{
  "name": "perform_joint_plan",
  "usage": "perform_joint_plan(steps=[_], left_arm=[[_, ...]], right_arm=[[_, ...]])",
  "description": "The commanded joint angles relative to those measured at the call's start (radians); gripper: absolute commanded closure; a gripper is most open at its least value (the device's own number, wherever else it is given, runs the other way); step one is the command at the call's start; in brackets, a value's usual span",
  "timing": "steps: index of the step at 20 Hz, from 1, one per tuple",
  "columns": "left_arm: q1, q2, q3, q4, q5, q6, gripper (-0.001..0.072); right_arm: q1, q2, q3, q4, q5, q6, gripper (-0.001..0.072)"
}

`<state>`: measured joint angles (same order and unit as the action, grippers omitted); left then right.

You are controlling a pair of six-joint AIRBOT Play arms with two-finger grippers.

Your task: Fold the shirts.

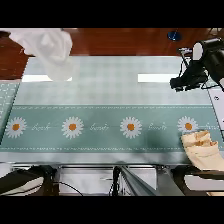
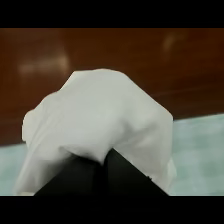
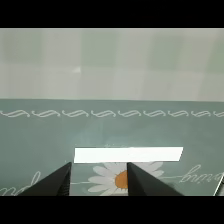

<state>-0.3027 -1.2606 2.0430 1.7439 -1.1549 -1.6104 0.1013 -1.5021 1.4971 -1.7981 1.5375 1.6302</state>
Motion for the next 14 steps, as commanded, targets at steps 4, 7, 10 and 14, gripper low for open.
perform_joint_plan(steps=[4,7,10,14], left_arm=[[-0.388,0.207,0.023,-0.023,0.127,0.001,0.0681],[-0.444,0.205,0.000,-0.023,0.122,0.001,0.0681],[-0.444,0.203,-0.053,0.004,0.111,0.001,0.0681],[-0.443,0.154,-0.074,0.040,0.002,0.001,0.0680]], right_arm=[[0.000,0.000,0.001,-0.019,0.103,-0.002,0.0290],[0.000,0.000,0.001,-0.019,0.137,-0.014,0.0289],[0.000,0.000,0.001,-0.018,0.150,-0.016,0.0290],[-0.001,0.000,0.001,-0.014,0.140,-0.015,0.0289]])
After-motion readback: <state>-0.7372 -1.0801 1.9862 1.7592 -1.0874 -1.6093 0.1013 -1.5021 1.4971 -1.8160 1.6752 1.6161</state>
